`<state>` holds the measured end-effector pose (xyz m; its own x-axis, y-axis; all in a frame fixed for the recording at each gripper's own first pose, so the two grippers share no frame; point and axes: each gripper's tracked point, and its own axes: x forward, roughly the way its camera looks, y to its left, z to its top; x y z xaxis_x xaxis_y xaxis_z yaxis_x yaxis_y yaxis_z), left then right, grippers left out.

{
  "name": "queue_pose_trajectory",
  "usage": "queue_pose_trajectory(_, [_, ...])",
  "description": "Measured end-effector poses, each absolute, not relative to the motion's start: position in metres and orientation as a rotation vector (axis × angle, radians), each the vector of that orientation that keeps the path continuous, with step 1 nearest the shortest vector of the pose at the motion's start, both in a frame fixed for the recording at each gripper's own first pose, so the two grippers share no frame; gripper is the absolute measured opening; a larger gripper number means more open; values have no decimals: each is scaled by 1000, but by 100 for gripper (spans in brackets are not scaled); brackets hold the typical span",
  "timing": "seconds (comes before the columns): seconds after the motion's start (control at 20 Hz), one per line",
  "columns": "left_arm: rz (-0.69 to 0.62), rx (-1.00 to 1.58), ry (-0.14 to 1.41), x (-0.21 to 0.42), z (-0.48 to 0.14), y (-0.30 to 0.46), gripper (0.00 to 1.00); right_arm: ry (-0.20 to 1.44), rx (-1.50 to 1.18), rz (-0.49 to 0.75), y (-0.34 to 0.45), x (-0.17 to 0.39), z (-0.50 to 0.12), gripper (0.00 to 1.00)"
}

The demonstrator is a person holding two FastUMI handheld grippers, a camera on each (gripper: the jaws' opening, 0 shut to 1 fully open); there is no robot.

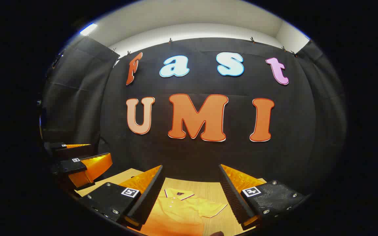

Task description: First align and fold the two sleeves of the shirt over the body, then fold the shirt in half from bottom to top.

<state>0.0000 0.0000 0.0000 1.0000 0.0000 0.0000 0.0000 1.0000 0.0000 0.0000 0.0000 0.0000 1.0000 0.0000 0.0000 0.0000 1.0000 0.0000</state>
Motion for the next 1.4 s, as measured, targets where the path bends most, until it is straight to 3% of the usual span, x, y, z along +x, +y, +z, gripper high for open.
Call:
queue_pose_trajectory(0.7, [-13, 17, 28, 4, -19, -9, 97, 55, -19, -70, -23, 3, -26, 98])
queue_pose_trajectory(1.4, [55, 47, 37, 23, -23, -10, 97, 164, -38, -42, -53, 58, -76, 98])
